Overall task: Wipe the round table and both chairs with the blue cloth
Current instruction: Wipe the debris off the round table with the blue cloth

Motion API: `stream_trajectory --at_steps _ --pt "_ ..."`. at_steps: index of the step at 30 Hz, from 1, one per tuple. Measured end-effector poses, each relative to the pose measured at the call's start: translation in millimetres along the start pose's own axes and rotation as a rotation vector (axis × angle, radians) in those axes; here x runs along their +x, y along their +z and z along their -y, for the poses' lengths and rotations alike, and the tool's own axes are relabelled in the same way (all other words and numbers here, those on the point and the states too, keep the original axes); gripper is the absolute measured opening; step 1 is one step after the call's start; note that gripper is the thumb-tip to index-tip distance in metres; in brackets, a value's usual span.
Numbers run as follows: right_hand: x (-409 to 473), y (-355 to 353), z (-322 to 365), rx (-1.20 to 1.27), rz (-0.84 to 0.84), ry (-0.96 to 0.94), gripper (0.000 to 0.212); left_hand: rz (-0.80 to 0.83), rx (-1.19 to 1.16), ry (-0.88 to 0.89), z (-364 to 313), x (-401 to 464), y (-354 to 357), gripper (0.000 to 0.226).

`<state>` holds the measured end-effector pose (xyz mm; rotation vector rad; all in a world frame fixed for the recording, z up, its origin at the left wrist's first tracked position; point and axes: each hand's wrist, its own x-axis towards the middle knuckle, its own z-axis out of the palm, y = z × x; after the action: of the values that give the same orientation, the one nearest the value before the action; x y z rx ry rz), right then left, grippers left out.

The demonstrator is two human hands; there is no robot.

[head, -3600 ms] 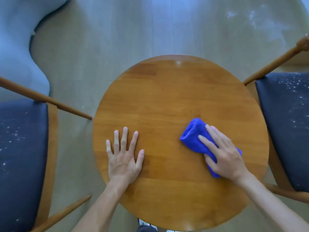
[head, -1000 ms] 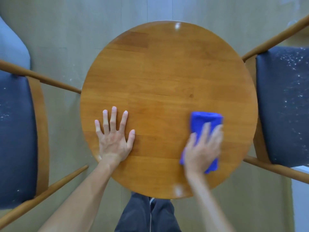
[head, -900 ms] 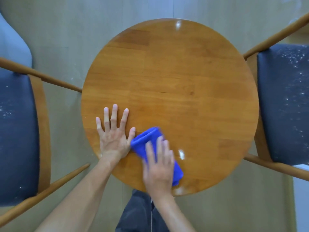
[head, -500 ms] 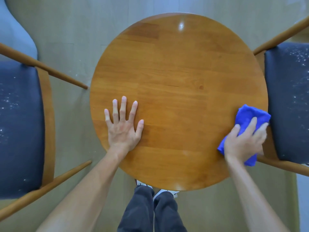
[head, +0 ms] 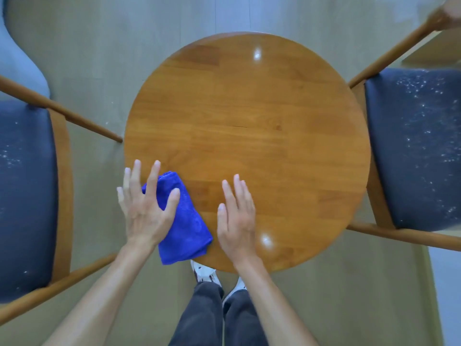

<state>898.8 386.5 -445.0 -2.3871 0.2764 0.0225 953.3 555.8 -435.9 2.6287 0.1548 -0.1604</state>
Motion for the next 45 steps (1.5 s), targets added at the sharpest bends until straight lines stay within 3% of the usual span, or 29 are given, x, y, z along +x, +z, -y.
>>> stream_trajectory --at_steps 3,6,10,14,17,20,22,26,28,32,34,36,39,41,43,45 --pt "12.0 -47.3 -62.3 -0.102 -0.028 0.134 0.045 0.026 0.164 -0.017 -9.4 -27.9 25.2 0.077" --pt "12.6 -74.3 -93.9 -0.058 -0.044 0.139 0.045 -0.05 0.181 0.0 -16.6 -34.1 45.2 0.071" --pt "8.1 -95.7 -110.6 0.063 -0.166 0.193 0.047 -0.082 0.202 0.188 -58.1 -55.2 77.7 0.059" --pt "-3.4 -105.0 -122.3 0.108 -0.19 0.218 0.052 0.05 0.116 0.291 -145.9 -91.5 117.6 0.057" --pt "-11.3 -113.1 -128.6 0.114 -0.216 0.257 0.056 0.134 -0.095 0.26 -188.9 -93.9 129.2 0.049" --pt "-20.9 -104.2 -110.6 0.052 -0.183 0.191 0.056 0.151 -0.24 0.268 -167.3 -78.5 115.3 0.05" --pt "-23.3 -82.7 -90.6 -0.081 -0.155 0.181 0.06 0.062 -0.136 0.295 -123.5 -59.2 97.8 0.051" --pt "-12.8 -34.9 -53.6 -0.336 -0.205 0.395 0.075 -0.02 0.183 0.16 -17.5 -23.0 59.0 0.058" --pt "-18.6 -20.5 -44.1 -0.424 -0.193 0.287 0.069 0.004 0.261 0.11 9.2 -18.7 52.8 0.06" --pt "-51.1 -23.5 -70.7 -0.434 0.003 -0.355 0.045 -0.013 0.328 0.115 15.1 -17.4 58.6 0.061" --pt "-42.0 -54.7 -109.8 -0.459 -0.001 -0.457 0.045 -0.024 0.328 0.113 15.9 -17.5 59.7 0.061" --pt "-16.9 -90.9 -148.0 -0.554 -0.105 -0.282 0.049 -0.04 0.325 0.113 16.1 -16.7 59.3 0.061" --pt "29.7 -126.3 -173.9 -0.598 -0.297 0.252 0.054 -0.061 0.284 0.076 6.6 -14.7 63.2 0.06" --pt "53.8 -120.4 -164.3 -0.543 -0.387 0.506 0.056 -0.083 0.288 0.051 -0.6 -14.8 66.9 0.06" --pt "64.1 -96.5 -135.5 -0.519 -0.405 0.598 0.057 -0.086 0.308 0.045 -3.1 -16.0 69.6 0.06" --pt "57.5 -61.5 -91.8 -0.512 -0.359 0.461 0.059 -0.081 0.319 0.036 -3.3 -15.3 69.4 0.06"
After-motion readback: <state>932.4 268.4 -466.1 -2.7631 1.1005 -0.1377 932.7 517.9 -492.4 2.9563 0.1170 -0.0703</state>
